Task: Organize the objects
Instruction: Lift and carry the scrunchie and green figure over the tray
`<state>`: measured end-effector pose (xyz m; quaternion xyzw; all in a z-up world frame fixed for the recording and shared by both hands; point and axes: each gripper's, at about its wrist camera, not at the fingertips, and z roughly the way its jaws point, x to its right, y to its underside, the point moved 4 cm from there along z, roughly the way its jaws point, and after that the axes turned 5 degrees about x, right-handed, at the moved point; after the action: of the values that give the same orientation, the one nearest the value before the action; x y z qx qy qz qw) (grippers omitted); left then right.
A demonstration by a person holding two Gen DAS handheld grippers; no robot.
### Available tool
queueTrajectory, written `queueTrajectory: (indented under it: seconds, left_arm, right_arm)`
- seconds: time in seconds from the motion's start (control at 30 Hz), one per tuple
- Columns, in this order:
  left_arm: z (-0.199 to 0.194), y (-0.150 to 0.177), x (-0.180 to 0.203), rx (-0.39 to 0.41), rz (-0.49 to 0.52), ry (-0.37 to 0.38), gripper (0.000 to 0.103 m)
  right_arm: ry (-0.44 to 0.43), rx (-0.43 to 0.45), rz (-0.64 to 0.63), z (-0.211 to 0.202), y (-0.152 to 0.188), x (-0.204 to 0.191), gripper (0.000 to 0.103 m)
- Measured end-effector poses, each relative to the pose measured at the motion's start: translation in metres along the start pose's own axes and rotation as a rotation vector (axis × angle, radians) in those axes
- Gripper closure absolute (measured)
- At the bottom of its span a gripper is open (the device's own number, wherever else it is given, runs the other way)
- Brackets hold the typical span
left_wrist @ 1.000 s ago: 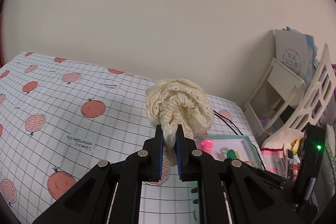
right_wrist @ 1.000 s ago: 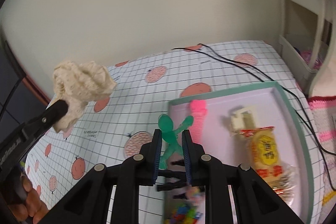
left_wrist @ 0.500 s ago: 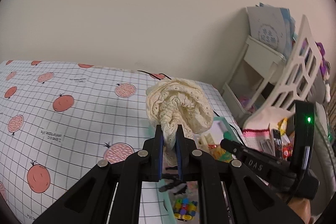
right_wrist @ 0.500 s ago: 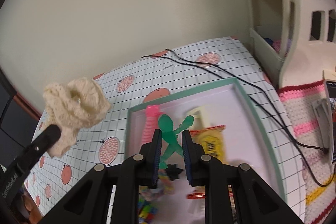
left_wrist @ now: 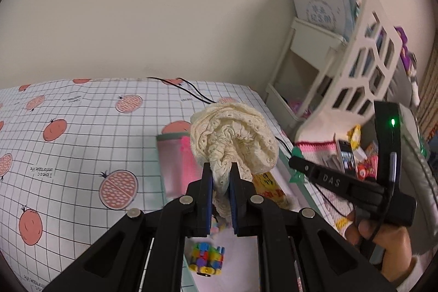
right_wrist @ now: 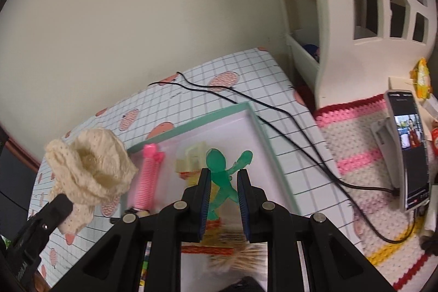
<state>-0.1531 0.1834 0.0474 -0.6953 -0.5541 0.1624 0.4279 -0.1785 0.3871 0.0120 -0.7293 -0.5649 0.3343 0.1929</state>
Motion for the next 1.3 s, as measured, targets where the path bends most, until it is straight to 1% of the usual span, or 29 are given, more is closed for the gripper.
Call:
queueTrajectory:
  seconds: [0.2, 0.5, 0.83, 1.3]
  left_arm:
    - [0.01, 0.02, 0.012, -0.065, 0.047, 0.01, 0.092]
    - [0.028, 0.044, 0.024, -0.173, 0.066, 0.024, 0.092]
    - [0.042, 0.064, 0.027, -0.262, 0.091, 0.008, 0.092]
    - [0.052, 0.078, 0.023, -0.339, 0.098, -0.008, 0.091]
  right_arm:
    - [0.054, -0.035, -0.004, 0.007, 0.005, 0.014, 0.082]
    - [0.107, -0.099, -0.012, 0.022, 0.017, 0.027, 0.082]
    - [0.091, -0.128, -0.048, 0.032, 0.023, 0.015, 0.082]
    - [0.092, -0.15, -0.066, 0.038, 0.027, 0.013, 0.082]
